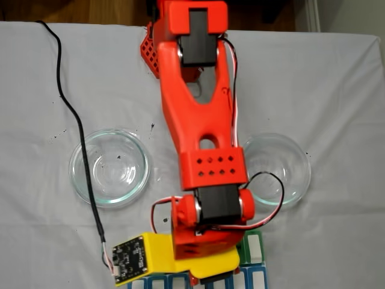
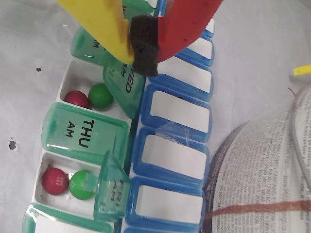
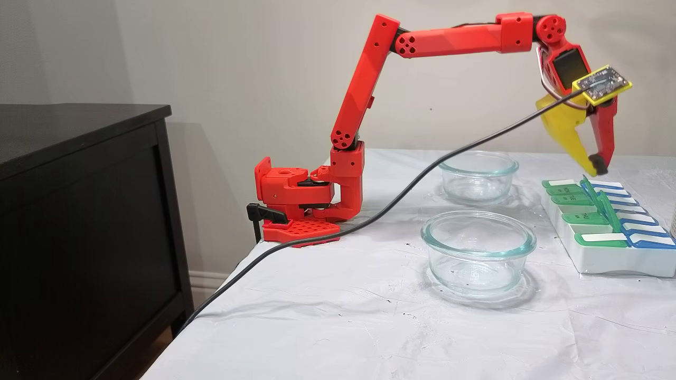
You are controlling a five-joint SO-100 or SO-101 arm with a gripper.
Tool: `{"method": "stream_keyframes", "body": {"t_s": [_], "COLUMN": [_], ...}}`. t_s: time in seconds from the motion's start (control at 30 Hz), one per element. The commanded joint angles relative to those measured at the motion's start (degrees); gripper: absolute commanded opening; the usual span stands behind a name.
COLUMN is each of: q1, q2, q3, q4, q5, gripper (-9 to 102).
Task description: Sort medicines into box.
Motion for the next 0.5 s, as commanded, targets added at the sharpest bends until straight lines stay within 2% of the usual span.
{"method": "stream_keyframes", "body": {"t_s": [0.0, 0.47], "q1": [-1.8, -0.3], "q2": [2.8, 1.0], "q3": [-3.3, -7.4], "q4": [0.6, 3.9], "q5": [-0.5, -6.2], "gripper": [0, 0]}}
